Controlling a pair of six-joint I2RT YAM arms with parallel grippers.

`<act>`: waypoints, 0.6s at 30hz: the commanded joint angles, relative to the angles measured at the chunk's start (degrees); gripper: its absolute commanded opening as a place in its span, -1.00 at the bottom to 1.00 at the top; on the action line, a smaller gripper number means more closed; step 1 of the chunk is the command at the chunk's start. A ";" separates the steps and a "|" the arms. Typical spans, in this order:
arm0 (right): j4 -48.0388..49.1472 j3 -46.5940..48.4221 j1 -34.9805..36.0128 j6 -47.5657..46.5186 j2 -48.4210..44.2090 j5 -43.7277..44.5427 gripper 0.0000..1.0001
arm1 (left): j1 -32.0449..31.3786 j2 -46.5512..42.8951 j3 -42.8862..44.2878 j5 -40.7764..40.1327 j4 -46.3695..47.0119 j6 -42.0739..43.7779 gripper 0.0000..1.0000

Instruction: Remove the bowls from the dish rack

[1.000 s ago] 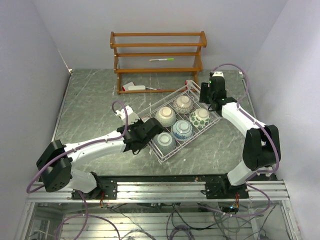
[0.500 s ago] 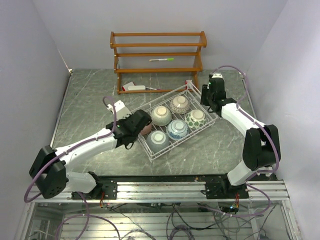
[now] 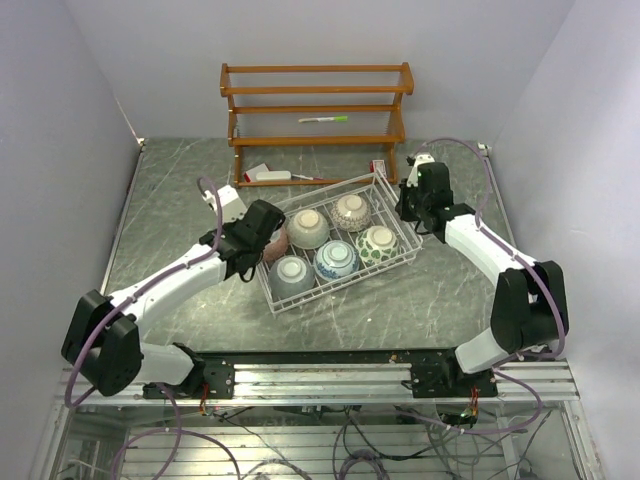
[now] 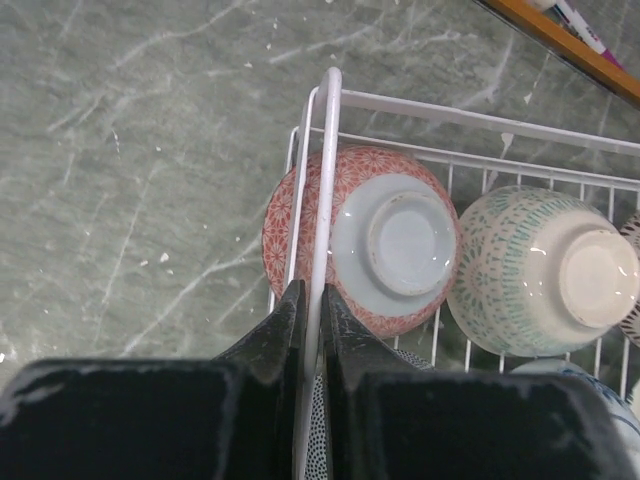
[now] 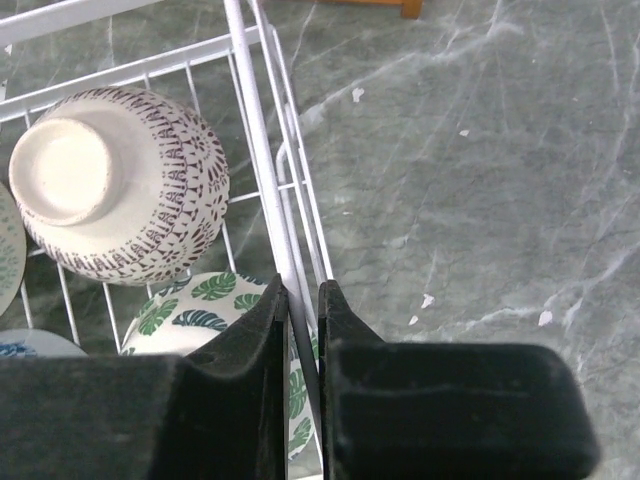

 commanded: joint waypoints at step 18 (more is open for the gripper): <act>-2.10 -8.37 2.36 7.52 -13.14 2.12 -1.00 | 1.26 16.41 13.62 0.48 2.14 6.45 -0.85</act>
